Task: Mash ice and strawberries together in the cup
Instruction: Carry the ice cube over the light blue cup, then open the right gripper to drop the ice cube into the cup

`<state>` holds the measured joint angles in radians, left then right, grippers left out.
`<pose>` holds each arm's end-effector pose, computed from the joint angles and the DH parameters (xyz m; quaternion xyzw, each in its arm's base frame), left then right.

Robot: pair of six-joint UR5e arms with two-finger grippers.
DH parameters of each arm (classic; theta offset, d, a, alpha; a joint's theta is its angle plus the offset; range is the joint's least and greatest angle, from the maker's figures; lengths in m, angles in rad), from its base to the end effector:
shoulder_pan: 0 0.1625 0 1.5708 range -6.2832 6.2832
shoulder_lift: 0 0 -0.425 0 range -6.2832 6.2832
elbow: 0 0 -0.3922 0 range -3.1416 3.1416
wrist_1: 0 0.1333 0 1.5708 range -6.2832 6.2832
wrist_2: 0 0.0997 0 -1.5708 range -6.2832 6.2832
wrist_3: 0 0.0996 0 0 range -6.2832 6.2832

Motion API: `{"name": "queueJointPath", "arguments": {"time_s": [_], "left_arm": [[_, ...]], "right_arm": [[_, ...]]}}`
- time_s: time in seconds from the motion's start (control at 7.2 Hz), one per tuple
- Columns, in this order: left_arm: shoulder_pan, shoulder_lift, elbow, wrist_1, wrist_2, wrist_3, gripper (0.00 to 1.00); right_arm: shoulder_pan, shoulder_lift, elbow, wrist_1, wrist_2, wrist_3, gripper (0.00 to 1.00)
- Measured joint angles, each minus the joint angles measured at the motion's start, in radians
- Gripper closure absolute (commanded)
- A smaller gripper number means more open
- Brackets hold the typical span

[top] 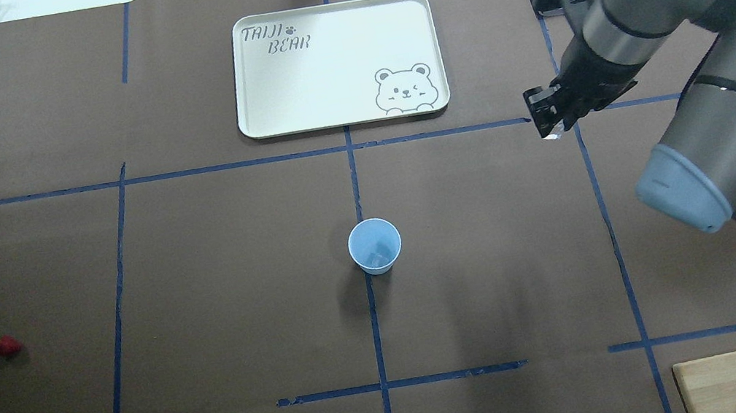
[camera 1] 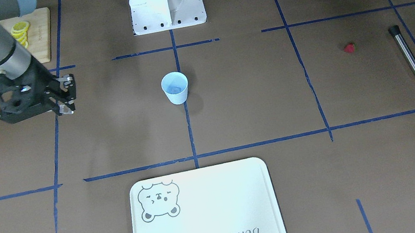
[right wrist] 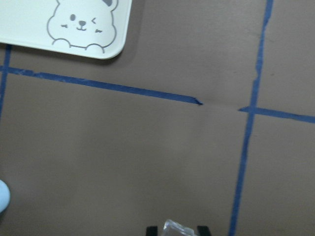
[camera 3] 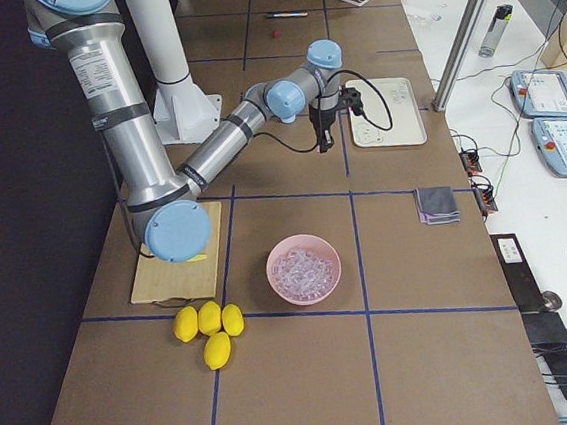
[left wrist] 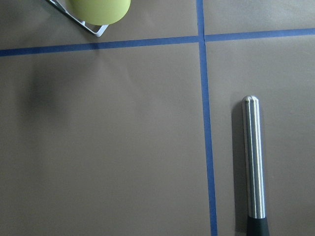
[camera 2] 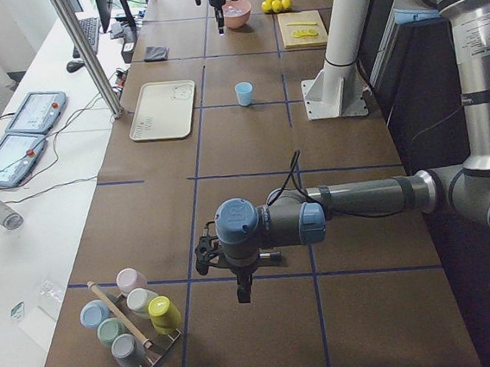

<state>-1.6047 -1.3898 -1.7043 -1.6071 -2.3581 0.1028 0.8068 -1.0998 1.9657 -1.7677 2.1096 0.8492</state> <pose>-0.0767 -0.4118 0.6706 0.0210 0.3830 0.0297 0.9230 -0.3407 -0.4744 0.2477 0.0375 -0.4024 -0.0485 0.9134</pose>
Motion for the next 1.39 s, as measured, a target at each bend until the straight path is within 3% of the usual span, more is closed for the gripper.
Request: {"name": "queueJointPath", "arguments": {"time_s": [0.56, 0.97, 1.11, 1.25, 1.39], "left_arm": [[0.002, 0.0, 0.0, 0.001, -0.001, 0.0, 0.0], [0.004, 0.0, 0.0, 0.005, -0.001, 0.001, 0.0], [0.005, 0.0, 0.002, 0.005, -0.001, 0.001, 0.0], [0.006, 0.0, 0.004, 0.006, -0.001, 0.001, 0.0], [0.006, 0.0, 0.006, 0.005, -0.001, 0.002, 0.0]], "right_arm": [[-0.251, 0.222, -0.108, -0.004, -0.223, 0.378, 1.0], [-0.342, 0.325, -0.221, -0.002, -0.312, 0.493, 0.98], [-0.355, 0.334, -0.232, -0.001, -0.321, 0.505, 0.62], [-0.361, 0.336, -0.238, -0.001, -0.325, 0.507, 0.01], [-0.365, 0.336, -0.24, 0.001, -0.327, 0.503, 0.01]]}}
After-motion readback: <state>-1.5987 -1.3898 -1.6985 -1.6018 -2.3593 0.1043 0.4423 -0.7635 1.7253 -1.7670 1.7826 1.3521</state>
